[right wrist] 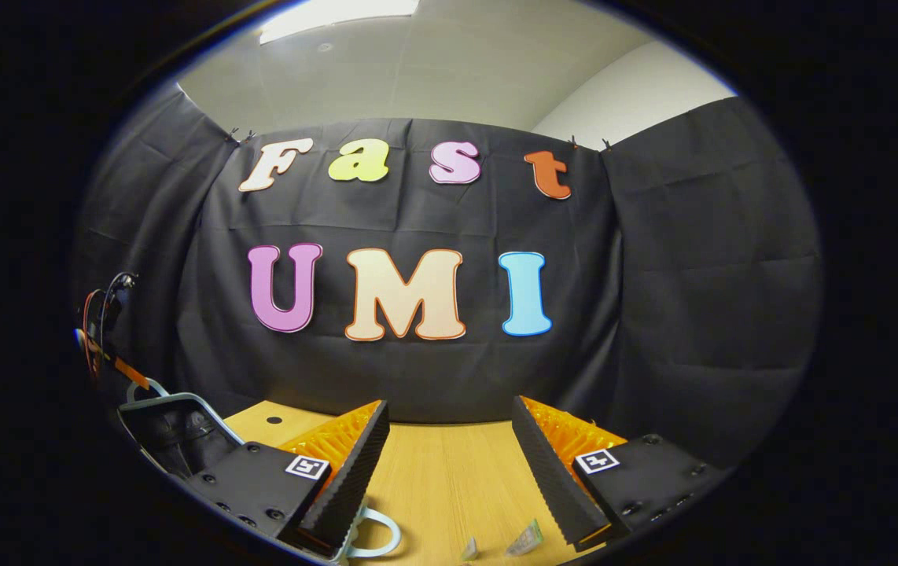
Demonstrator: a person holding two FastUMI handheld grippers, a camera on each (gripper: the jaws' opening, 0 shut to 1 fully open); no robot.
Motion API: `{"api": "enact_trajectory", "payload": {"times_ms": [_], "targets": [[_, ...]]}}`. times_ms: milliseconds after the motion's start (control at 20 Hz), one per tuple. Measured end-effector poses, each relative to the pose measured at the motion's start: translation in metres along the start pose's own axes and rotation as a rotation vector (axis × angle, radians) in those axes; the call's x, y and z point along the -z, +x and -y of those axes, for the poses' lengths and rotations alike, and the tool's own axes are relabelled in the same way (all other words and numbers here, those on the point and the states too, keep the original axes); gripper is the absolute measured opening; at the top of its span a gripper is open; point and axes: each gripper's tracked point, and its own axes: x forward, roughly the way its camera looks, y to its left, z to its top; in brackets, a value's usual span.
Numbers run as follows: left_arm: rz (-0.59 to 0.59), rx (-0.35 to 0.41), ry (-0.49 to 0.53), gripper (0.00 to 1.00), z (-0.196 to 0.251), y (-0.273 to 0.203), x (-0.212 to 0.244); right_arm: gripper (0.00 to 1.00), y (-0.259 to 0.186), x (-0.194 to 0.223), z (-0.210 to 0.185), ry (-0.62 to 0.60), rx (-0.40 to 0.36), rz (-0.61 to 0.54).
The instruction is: First open the suitcase, pack the skin care products into it, and then close the suitcase.
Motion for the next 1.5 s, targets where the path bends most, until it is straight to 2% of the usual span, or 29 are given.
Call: {"api": "enact_trajectory", "payload": {"times_ms": [100, 250, 600, 800, 900, 950, 1050, 1150, 1200, 1250, 1300, 1500], "targets": [[-0.02, -0.03, -0.006, 0.0, -0.019, 0.013, 0.015, 0.95, -0.002, 0.0, -0.007, -0.028, -0.01, 0.009], [-0.026, -0.07, 0.003, 0.0, -0.038, 0.033, 0.037, 0.99, -0.004, 0.006, -0.015, -0.042, -0.028, -0.007], [-0.034, -0.186, -0.039, 0.0, -0.071, 0.061, 0.066, 0.99, -0.009, -0.002, -0.001, -0.044, -0.003, -0.004], [0.092, -0.276, -0.027, 0.19, -0.084, 0.052, 0.051, 0.98, -0.006, 0.0, 0.005, -0.029, 0.001, -0.012], [0.193, -0.284, -0.041, 0.4, -0.073, 0.035, 0.029, 0.98, -0.006, -0.001, 0.009, -0.015, 0.003, -0.005], [0.257, -0.295, -0.042, 0.58, -0.066, 0.025, 0.016, 0.99, -0.005, -0.002, 0.012, -0.008, 0.006, 0.002], [0.378, -0.305, -0.043, 0.74, -0.049, 0.005, -0.008, 0.98, -0.005, -0.003, 0.016, 0.002, -0.001, 0.009], [0.447, -0.292, -0.041, 0.75, -0.022, -0.007, -0.022, 1.0, -0.002, -0.01, 0.026, 0.01, 0.002, 0.037], [0.475, -0.278, -0.036, 0.72, -0.006, -0.015, -0.026, 0.98, -0.001, -0.012, 0.033, 0.019, 0.004, 0.053], [0.493, -0.267, -0.027, 0.79, 0.008, -0.02, -0.032, 0.98, 0.0, -0.016, 0.037, 0.029, -0.001, 0.064], [0.519, -0.258, -0.009, 0.81, 0.022, -0.032, -0.038, 0.98, 0.003, -0.015, 0.041, 0.035, -0.009, 0.067], [0.587, -0.191, 0.019, 0.82, 0.082, -0.07, -0.043, 0.98, 0.008, -0.014, 0.071, 0.053, -0.015, 0.067]]}}
